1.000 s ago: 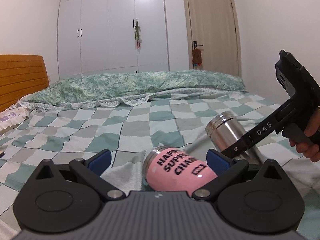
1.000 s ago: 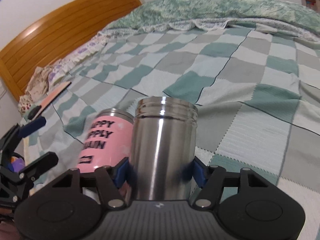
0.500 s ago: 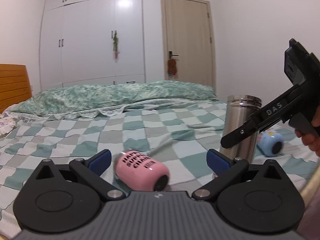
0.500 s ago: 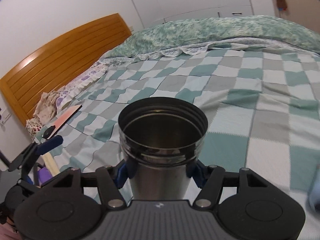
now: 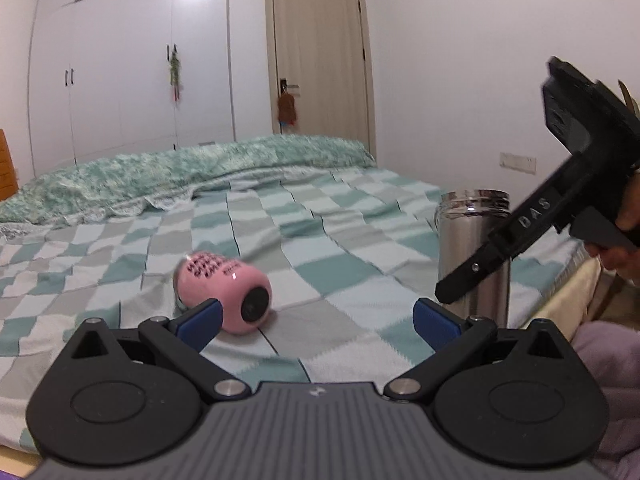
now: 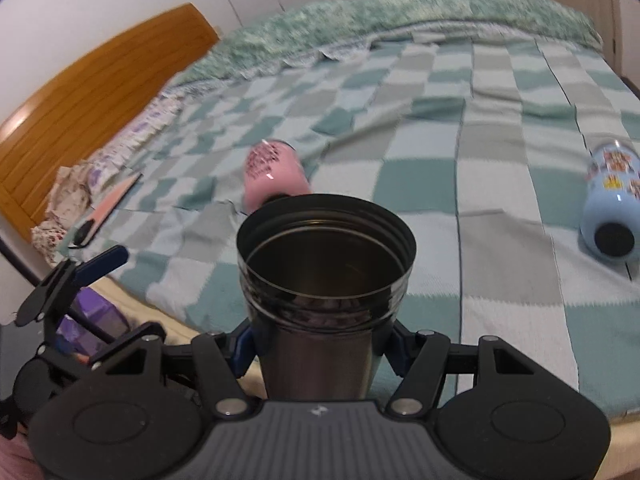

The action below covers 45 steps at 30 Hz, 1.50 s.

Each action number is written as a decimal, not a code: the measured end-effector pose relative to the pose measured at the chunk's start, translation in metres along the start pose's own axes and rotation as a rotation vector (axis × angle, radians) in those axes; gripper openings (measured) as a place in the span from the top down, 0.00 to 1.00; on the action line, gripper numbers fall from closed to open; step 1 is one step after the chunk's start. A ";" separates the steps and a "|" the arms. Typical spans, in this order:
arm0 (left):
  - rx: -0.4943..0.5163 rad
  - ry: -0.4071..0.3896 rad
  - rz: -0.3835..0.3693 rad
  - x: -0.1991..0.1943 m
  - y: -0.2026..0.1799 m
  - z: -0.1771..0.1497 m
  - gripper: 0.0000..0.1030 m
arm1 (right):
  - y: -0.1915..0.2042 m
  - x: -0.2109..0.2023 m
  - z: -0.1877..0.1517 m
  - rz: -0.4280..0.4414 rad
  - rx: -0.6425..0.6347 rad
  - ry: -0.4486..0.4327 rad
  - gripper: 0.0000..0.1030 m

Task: Flip cup upright
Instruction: 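Lower the silver cup onto the blanket and open the right gripper, then move the left gripper to the lying silver cup and close on it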

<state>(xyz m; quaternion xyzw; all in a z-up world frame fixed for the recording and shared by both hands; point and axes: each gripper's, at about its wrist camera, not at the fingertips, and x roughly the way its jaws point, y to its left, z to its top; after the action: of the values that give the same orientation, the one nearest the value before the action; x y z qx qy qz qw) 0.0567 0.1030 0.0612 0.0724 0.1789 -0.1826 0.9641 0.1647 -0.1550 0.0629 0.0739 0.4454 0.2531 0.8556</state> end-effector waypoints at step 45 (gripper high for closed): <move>-0.065 0.188 0.165 0.080 -0.076 0.044 0.00 | -0.104 0.003 0.022 -0.055 -0.106 -0.122 0.00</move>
<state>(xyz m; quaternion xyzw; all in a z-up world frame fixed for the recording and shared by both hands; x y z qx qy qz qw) 0.1116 -0.0023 0.0669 0.0722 0.2677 -0.0889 0.9567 0.2221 -0.2413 0.0374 0.0313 0.3803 0.2480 0.8904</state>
